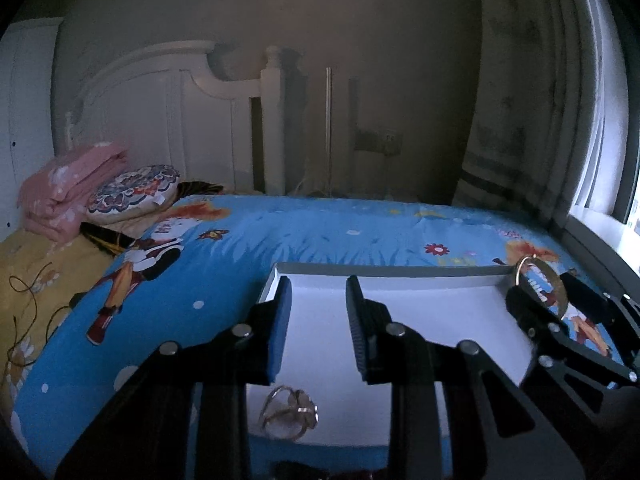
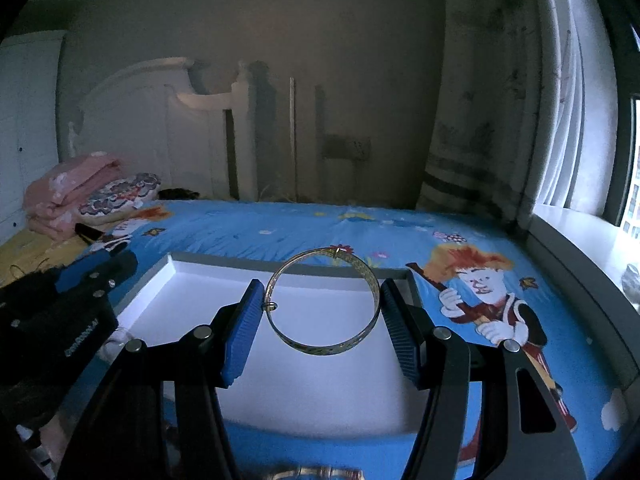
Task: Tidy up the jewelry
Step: 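Carry the gold bangle into the grey tray and open the right gripper, then move the right gripper back to the red rose ornament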
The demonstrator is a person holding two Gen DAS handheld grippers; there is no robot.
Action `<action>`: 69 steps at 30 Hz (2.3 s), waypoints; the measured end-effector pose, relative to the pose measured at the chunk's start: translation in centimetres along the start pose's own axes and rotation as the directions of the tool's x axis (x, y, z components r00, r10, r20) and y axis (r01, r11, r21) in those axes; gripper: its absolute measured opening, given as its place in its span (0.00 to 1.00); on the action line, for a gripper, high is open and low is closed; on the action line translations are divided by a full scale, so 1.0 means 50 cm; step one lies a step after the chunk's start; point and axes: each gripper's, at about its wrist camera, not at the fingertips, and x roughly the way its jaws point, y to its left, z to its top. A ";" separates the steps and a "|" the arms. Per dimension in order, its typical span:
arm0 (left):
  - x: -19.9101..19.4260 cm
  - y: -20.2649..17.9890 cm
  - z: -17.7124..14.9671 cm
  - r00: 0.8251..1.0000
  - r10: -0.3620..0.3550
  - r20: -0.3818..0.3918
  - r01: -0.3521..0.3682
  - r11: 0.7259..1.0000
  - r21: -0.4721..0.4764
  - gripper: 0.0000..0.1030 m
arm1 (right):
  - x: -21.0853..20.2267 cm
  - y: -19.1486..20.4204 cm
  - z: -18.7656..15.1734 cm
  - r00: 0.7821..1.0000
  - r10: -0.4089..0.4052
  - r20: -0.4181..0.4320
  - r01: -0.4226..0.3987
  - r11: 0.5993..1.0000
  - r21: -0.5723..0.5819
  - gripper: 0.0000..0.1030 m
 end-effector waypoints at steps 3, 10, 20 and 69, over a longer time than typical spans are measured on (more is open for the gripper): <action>0.026 -0.001 0.004 1.000 0.005 -0.021 -0.005 1.000 0.014 0.27 | 0.037 -0.004 0.002 0.999 0.001 -0.048 -0.001 1.000 0.014 0.56; 0.081 0.064 0.030 0.994 -0.028 -0.105 0.024 0.999 -0.041 0.27 | 0.078 -0.012 0.001 0.995 -0.017 -0.102 0.018 1.000 0.016 0.56; 0.089 0.044 0.011 0.992 -0.015 -0.122 0.020 0.999 0.042 0.47 | 0.117 -0.025 0.003 0.984 0.005 -0.176 0.004 0.999 0.052 0.75; -0.198 0.109 -0.210 0.998 0.023 -0.058 -0.021 0.999 0.033 0.90 | -0.193 0.021 -0.194 0.985 0.129 -0.115 -0.136 0.990 -0.048 0.75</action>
